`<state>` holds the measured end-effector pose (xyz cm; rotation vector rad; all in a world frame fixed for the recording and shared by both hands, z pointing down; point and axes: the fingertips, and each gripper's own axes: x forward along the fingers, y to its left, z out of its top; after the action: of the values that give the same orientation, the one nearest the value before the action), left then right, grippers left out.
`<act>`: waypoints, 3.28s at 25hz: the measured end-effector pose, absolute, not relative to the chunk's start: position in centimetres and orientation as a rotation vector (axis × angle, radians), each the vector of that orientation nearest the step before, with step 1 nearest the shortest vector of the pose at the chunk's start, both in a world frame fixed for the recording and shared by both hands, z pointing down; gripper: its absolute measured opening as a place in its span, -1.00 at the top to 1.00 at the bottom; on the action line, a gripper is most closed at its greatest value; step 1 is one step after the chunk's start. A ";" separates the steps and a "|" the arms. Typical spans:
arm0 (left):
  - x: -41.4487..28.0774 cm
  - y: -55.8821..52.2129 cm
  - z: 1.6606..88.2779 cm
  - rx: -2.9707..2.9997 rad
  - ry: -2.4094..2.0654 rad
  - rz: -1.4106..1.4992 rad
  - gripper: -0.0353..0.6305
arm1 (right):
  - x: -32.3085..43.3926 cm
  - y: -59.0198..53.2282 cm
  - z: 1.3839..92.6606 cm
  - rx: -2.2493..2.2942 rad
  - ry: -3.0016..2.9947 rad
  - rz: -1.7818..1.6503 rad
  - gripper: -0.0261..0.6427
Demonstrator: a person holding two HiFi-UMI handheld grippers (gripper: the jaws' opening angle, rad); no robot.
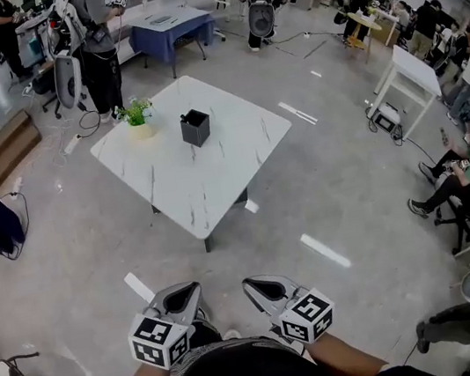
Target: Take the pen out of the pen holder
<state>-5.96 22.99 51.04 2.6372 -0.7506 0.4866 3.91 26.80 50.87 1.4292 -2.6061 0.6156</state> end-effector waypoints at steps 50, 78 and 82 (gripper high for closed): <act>-5.0 -7.3 49.8 2.739 -0.547 0.461 0.72 | 4.1 -1.5 50.1 1.642 -2.442 0.599 0.92; -4.1 -13.1 50.1 2.692 -0.649 0.436 0.72 | 6.3 -9.3 49.2 1.533 -2.482 0.562 0.92; -3.2 -13.4 50.3 2.665 -0.713 0.435 0.72 | 7.5 -10.2 48.9 1.487 -2.516 0.547 0.92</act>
<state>-3.22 -13.39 50.32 2.6652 -0.7127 0.4353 7.52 -10.16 48.93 1.4869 -2.5163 0.5472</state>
